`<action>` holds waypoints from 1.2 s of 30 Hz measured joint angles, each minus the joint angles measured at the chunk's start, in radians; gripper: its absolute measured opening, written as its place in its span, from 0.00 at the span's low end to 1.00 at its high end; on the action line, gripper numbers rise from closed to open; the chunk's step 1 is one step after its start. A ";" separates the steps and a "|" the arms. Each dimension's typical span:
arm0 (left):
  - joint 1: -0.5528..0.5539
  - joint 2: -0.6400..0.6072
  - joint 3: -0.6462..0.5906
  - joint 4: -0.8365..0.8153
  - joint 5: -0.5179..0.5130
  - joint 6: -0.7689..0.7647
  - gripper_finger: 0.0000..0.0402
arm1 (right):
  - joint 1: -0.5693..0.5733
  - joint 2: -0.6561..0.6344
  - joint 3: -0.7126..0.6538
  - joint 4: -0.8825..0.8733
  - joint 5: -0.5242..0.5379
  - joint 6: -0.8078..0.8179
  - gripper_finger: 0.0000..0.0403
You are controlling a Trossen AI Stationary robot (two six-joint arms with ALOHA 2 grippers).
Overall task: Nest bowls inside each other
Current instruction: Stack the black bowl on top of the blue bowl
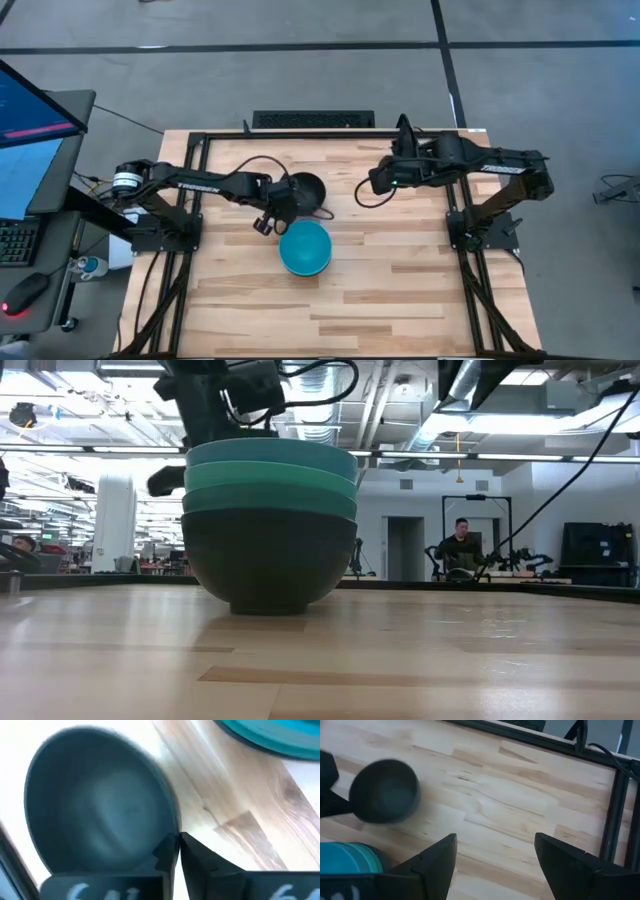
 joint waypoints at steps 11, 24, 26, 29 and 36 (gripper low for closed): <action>0.021 0.000 0.247 -0.307 -0.032 -0.047 0.00 | -0.019 0.002 -0.001 0.000 0.000 -0.051 0.72; -0.166 -0.022 0.616 -0.620 -0.030 -0.358 0.00 | -0.032 0.003 -0.001 0.000 0.004 -0.106 0.72; -0.213 -0.021 0.616 -0.647 -0.037 -0.415 0.00 | -0.032 0.003 -0.001 0.000 0.004 -0.106 0.72; -0.286 -0.017 0.616 -0.650 -0.059 -0.495 0.00 | -0.032 0.003 -0.001 0.000 0.003 -0.106 0.72; -0.407 0.004 0.616 -0.591 -0.038 -0.650 0.00 | -0.032 0.003 -0.001 0.000 -0.020 -0.103 0.72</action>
